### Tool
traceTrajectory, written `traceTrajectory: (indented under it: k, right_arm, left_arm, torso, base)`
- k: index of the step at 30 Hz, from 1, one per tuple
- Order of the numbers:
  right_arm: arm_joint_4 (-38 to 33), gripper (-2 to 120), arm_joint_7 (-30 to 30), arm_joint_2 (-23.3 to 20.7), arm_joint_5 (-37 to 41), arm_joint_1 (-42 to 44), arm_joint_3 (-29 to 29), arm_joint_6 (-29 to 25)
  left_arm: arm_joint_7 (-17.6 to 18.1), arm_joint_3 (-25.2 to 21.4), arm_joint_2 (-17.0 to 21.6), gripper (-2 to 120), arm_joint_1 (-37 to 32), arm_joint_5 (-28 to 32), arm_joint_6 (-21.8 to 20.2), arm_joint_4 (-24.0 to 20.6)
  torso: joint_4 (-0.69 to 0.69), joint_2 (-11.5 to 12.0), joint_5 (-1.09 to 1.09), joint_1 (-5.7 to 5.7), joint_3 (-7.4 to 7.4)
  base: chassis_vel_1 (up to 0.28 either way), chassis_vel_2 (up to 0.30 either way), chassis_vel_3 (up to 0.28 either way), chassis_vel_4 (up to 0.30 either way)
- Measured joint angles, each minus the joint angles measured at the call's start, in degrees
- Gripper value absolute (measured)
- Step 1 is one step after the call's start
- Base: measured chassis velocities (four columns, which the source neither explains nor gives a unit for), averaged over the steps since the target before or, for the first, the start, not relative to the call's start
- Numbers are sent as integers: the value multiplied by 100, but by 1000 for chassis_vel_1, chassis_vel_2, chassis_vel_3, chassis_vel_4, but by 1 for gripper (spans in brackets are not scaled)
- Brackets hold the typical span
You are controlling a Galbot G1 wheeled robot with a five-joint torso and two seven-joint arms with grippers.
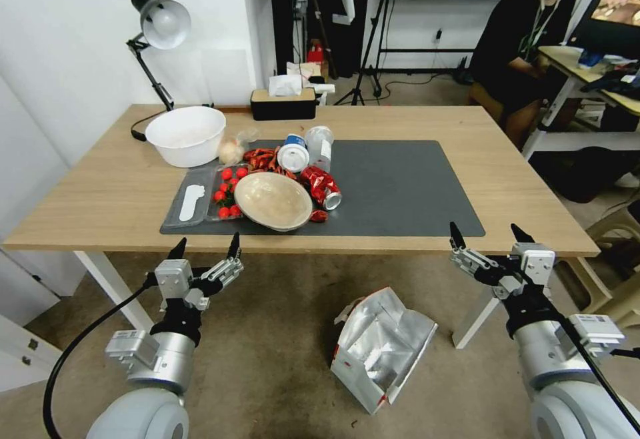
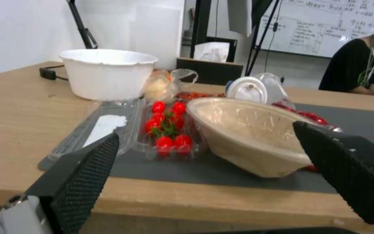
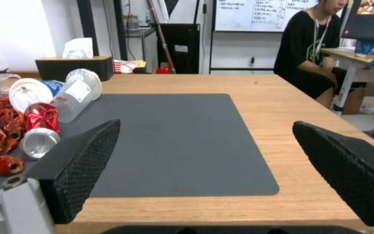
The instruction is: Pick up the food delivery bag from the floor and place it on the table.
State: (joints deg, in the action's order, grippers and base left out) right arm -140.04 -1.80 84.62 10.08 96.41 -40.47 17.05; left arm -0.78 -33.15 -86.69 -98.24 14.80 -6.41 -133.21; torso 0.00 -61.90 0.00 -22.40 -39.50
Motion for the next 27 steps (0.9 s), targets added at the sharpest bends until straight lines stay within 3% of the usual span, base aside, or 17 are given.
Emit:
traceTrajectory:
  k: [27]
  right_arm:
    - [83, 100, 75, 12, -43, 58, 65, -238]
  left_arm:
    - [-23, -18, 28, 100, 8, -115, 168, 121]
  torso:
    - [0, 784, 0, 345, 439]
  base:
    - [0, 0, 0, 0]
